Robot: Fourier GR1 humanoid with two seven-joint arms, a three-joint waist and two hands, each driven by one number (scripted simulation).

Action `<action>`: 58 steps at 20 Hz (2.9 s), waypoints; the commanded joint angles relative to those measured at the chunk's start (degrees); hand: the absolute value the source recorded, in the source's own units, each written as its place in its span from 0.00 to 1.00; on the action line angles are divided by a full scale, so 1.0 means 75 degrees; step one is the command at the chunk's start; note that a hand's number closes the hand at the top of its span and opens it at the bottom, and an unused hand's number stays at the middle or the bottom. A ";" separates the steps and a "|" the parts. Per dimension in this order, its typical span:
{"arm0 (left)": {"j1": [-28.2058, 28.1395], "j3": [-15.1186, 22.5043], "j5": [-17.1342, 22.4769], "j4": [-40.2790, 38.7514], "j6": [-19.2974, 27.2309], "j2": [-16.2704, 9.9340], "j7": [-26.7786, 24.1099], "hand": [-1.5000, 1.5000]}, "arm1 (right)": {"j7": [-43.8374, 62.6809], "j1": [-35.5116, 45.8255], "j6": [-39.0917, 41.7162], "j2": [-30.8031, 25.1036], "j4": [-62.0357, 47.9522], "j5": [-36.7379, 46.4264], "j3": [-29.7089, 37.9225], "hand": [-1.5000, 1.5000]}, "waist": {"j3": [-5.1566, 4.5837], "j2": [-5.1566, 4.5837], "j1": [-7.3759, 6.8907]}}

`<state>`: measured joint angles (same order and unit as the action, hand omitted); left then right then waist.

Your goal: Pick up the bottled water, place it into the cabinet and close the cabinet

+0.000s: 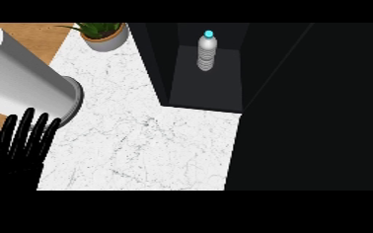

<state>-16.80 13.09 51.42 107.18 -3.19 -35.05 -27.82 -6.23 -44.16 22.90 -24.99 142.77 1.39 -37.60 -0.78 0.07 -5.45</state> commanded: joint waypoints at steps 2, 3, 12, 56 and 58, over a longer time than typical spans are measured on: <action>-0.0226 -0.0250 0.0183 0.0088 -0.0504 -0.0302 -0.0034 0.00 | 0.0759 0.0813 0.0302 0.0443 0.0164 0.0124 -0.1624 1.00 | -0.0004 -0.0121 -0.0385; -0.0350 -0.0265 0.0207 0.0167 -0.0564 -0.0351 -0.0033 0.00 | 0.0862 0.0793 0.0255 0.0437 0.0295 0.0028 -0.1577 1.00 | -0.0009 -0.0120 -0.0468; -0.0207 -0.0578 0.0415 0.0136 -0.1046 -0.0704 0.0064 0.00 | 0.1380 0.1625 0.0480 0.0220 0.0160 -0.0169 -0.1135 1.00 | -0.0034 -0.0267 -0.0799; 0.0115 -0.1133 0.0866 -0.0446 -0.1970 -0.1206 0.0225 0.00 | 0.2117 0.3827 0.0741 0.0577 -0.0857 -0.1564 0.0235 1.00 | -0.0103 -0.0628 -0.1340; 0.0166 -0.1180 0.0887 -0.0420 -0.1981 -0.1261 0.0256 0.00 | 0.2282 0.4217 0.0736 0.0624 -0.0984 -0.1326 0.0456 1.00 | -0.0086 -0.0545 -0.1320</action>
<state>-15.97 4.62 57.85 104.48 -17.63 -44.12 -26.12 6.29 -16.73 32.49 -24.42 138.44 -8.90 -33.56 -1.90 -3.87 -15.64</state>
